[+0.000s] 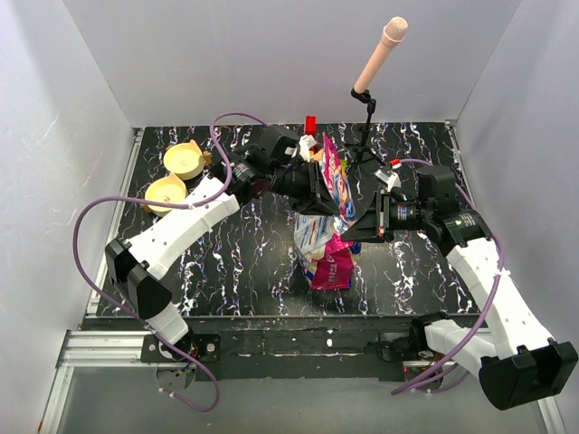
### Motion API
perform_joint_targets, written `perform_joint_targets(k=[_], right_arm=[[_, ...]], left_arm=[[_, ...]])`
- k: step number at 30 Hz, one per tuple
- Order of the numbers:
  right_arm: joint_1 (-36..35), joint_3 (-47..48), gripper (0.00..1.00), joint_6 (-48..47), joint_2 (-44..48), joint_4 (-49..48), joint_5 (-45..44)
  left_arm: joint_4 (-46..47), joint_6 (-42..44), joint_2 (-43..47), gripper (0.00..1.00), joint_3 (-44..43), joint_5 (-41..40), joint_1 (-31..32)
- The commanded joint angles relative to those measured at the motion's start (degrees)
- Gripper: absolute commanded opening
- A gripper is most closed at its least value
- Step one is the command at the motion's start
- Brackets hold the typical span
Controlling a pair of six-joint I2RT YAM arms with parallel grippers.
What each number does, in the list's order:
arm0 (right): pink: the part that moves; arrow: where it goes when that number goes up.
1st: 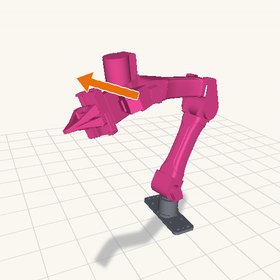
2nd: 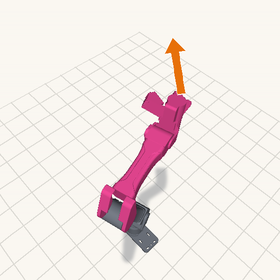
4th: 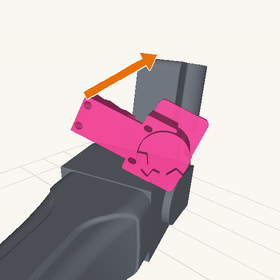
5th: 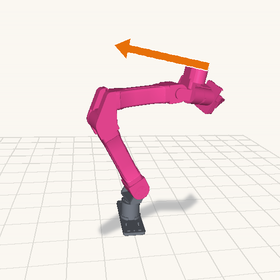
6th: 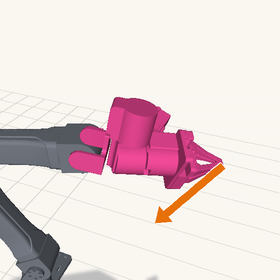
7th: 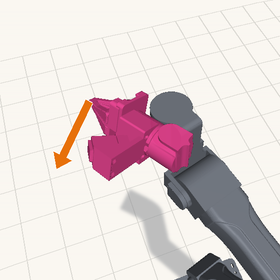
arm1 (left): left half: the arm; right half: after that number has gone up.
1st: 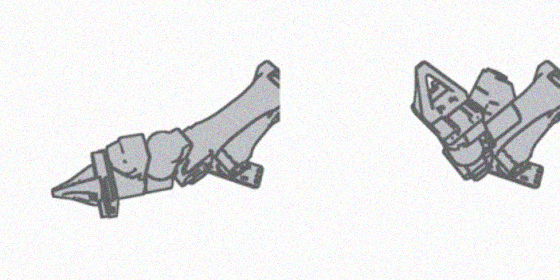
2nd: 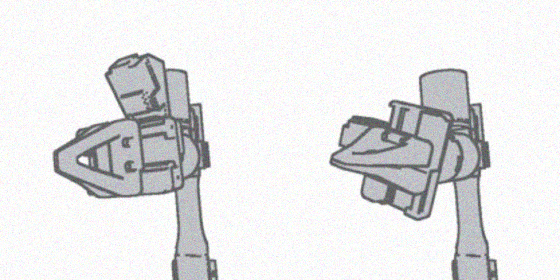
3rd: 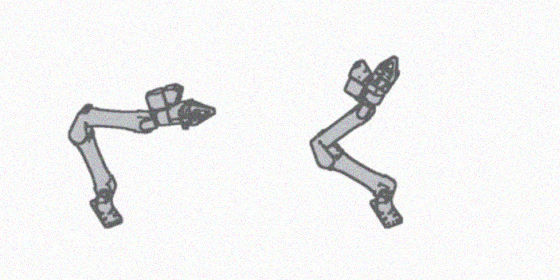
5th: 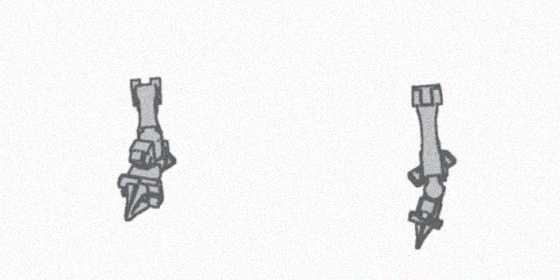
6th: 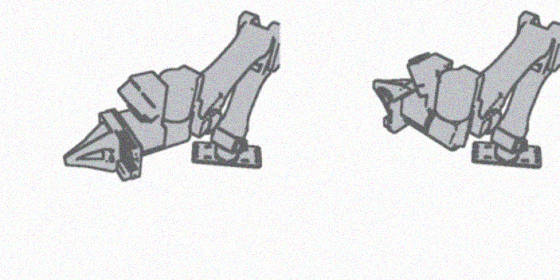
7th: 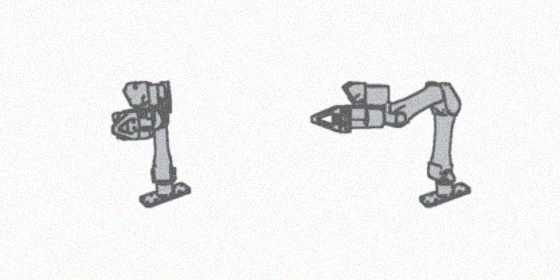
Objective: Serve the pet food
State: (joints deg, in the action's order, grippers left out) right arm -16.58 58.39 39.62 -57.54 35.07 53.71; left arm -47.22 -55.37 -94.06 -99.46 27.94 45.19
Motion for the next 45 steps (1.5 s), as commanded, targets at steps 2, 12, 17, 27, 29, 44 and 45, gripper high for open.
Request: perform_joint_targets(k=[2,12,17,27,29,44,45], right_arm=[[-0.29,1.73,0.01,-1.74,-0.82,-1.49,-3.7],[-0.21,1.9,0.01,-1.65,-1.26,-1.23,-3.79],[-0.47,3.39,0.01,-2.26,-1.61,-0.09,-4.84],[-2.85,9.81,0.15,-3.23,-4.77,1.49,-8.62],[-2.93,11.12,0.17,-2.88,-5.56,0.88,-9.06],[-5.13,16.58,0.01,-5.87,-7.68,7.98,-19.84],[-5.48,16.49,0.01,-5.78,-7.33,9.48,-22.49]], left_arm=[[2.57,-0.35,2.57,0.13,-0.03,2.64,0.16],[4.24,-0.96,3.45,0.1,1.46,3.08,0.16],[3.89,-0.96,2.13,0.0,0.76,3.7,0.08],[0.29,0.35,2.92,0.0,-1.17,0.71,0.16],[-0.32,0.53,2.92,0.0,-1.52,0.45,0.08],[-8.03,2.02,2.39,0.0,-5.9,-4.81,0.16],[-11.37,1.94,2.22,0.0,-7.14,-6.83,0.25]])
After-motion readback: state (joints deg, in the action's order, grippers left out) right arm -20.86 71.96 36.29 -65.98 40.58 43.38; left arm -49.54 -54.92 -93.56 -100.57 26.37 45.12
